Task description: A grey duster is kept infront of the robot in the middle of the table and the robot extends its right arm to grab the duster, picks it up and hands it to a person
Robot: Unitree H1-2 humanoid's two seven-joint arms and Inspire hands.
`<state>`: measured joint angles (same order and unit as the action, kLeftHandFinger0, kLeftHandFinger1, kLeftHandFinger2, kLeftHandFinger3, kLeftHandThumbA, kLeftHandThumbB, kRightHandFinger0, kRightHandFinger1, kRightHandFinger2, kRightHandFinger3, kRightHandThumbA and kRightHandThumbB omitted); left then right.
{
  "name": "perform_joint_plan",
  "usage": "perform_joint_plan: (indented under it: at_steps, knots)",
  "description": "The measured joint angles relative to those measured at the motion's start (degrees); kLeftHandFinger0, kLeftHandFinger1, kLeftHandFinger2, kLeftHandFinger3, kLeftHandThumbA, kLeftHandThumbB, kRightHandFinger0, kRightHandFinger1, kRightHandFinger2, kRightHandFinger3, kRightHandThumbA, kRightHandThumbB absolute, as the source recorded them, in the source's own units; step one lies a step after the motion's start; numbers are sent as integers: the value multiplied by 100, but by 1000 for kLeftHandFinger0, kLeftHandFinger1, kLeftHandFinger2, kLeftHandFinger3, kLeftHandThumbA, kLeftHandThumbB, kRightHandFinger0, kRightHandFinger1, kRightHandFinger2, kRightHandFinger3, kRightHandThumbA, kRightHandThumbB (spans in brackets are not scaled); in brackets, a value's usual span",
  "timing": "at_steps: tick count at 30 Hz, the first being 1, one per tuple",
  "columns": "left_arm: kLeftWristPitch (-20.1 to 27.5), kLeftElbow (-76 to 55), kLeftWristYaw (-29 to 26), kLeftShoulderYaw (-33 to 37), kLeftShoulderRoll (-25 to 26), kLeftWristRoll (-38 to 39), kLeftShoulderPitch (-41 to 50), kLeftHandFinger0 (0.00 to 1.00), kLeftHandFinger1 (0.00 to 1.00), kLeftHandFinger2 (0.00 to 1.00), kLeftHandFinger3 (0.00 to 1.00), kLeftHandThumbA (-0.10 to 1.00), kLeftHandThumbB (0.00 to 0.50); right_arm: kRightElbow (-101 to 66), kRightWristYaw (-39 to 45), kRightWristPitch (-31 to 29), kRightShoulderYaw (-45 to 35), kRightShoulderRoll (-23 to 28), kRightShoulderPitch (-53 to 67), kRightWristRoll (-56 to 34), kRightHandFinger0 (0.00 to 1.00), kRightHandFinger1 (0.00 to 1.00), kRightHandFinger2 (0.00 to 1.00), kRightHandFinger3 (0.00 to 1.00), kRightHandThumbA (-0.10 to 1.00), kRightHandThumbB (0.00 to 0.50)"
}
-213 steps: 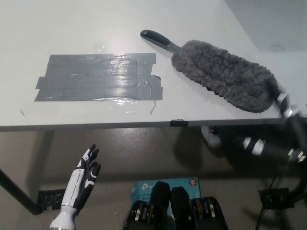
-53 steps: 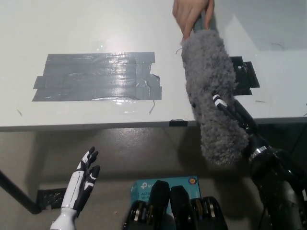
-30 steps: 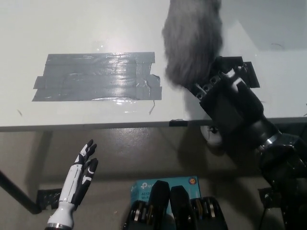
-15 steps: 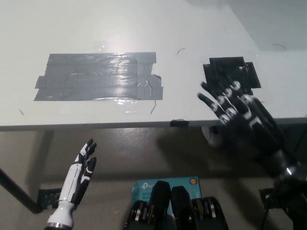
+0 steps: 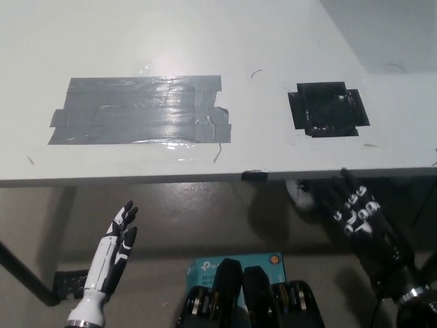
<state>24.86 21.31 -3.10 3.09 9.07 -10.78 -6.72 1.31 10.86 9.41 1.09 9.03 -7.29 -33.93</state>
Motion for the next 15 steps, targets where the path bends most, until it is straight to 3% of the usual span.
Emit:
perform_joint_plan:
  at_steps: [3, 4, 7, 15]
  knots:
    - [-1, 0, 0, 12, -3, -2, 14, 931, 1000, 1000, 1000, 974, 212, 221, -20, -167, 110, 22, 20, 358, 1000, 1000, 1000, 1000, 922, 347]
    - [-1, -1, 0, 15, -3, -2, 19, 931, 1000, 1000, 1000, 973, 213, 244, -23, -207, 134, 29, 29, 449, 1000, 1000, 1000, 1000, 936, 387]
    - [-1, -21, 0, 30, -4, -3, 70, 925, 1000, 1000, 1000, 970, 219, 298, -36, -400, 244, 74, 84, 852, 1000, 1000, 1000, 1000, 935, 367]
    - [0, -188, 0, 48, -15, -9, 189, 922, 1000, 1000, 1000, 966, 221, 331, -55, -808, 462, 224, 165, 1725, 1000, 1000, 1000, 1000, 992, 385]
